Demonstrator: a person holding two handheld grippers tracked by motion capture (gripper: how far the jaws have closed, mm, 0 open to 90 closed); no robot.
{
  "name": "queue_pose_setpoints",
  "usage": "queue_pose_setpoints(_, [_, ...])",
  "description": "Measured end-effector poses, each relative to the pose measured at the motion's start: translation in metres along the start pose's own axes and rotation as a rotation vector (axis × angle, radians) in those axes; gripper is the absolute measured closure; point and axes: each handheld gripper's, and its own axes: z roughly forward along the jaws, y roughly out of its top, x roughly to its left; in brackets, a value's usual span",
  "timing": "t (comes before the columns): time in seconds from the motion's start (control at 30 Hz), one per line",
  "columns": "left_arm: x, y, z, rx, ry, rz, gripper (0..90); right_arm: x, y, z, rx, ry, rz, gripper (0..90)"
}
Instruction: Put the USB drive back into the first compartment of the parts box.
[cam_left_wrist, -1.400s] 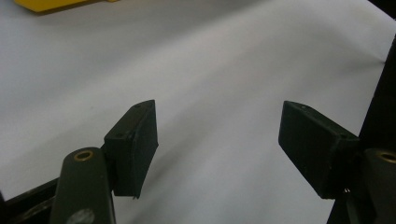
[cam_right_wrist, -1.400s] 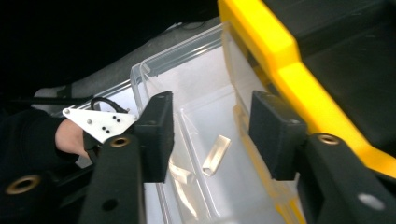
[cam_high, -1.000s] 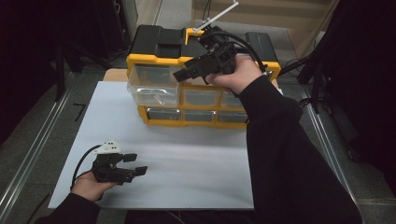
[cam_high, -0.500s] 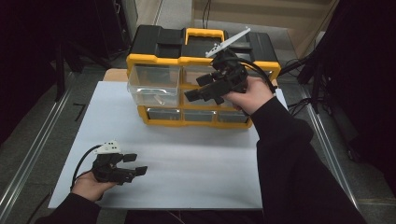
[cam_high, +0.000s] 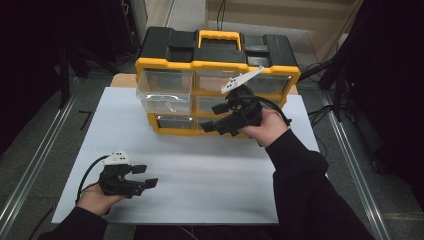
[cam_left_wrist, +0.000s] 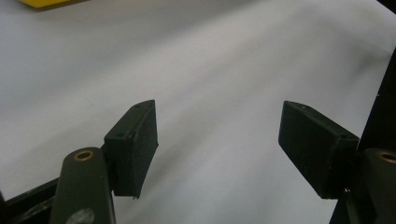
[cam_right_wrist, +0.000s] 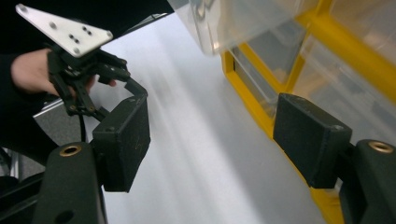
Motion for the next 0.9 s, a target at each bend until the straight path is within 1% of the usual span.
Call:
queue_pose_setpoints(0.07, [0.0, 0.0, 0.0, 0.0, 0.0, 0.0, 29.5, -0.001, -0.011, 0.009, 0.014, 0.004, 0.015, 25.6])
queue_pose_setpoints(0.1, [0.0, 0.0, 0.0, 0.0, 0.0, 0.0, 29.5, -0.001, -0.011, 0.009, 0.014, 0.004, 0.015, 25.6])
queue_pose_setpoints(0.13, [0.0, 0.0, 0.0, 0.0, 0.001, 0.001, 29.5, -0.002, -0.018, 0.014, 0.019, 0.011, 0.02, 25.6])
queue_pose_setpoints(0.2, [0.0, 0.0, 0.0, 0.0, 0.003, 0.001, 29.5, -0.002, -0.02, 0.016, 0.02, 0.01, 0.022, 25.6])
queue_pose_setpoints(0.33, [0.0, 0.0, 0.0, 0.002, 0.003, 0.002, 29.5, -0.004, -0.033, 0.025, 0.017, 0.007, 0.027, 25.6])
queue_pose_setpoints(0.4, [0.0, 0.0, 0.001, 0.002, 0.001, 0.001, 29.5, -0.005, -0.04, 0.031, 0.018, 0.01, 0.032, 25.6])
queue_pose_setpoints(0.5, [0.0, 0.0, 0.001, 0.004, 0.003, 0.0, 29.5, -0.007, -0.049, 0.04, 0.021, 0.022, 0.027, 25.6])
queue_pose_setpoints(0.6, [0.0, 0.0, 0.001, 0.006, 0.001, 0.0, 29.5, -0.008, -0.057, 0.047, 0.031, 0.018, 0.031, 25.6])
queue_pose_setpoints(0.67, [0.0, 0.0, 0.001, 0.006, 0.002, -0.001, 29.5, -0.009, -0.063, 0.053, 0.039, 0.02, 0.045, 25.5])
queue_pose_setpoints(0.83, [0.0, 0.0, 0.001, 0.006, 0.001, 0.001, 29.5, -0.011, -0.075, 0.063, 0.036, 0.016, 0.056, 25.6])
queue_pose_setpoints(0.87, [0.0, 0.0, 0.001, 0.008, 0.001, 0.002, 29.5, -0.012, -0.082, 0.068, 0.049, 0.018, 0.055, 25.6])
queue_pose_setpoints(0.9, [-0.001, 0.0, 0.001, 0.007, 0.002, 0.001, 29.5, -0.012, -0.082, 0.068, 0.049, 0.018, 0.055, 25.6])
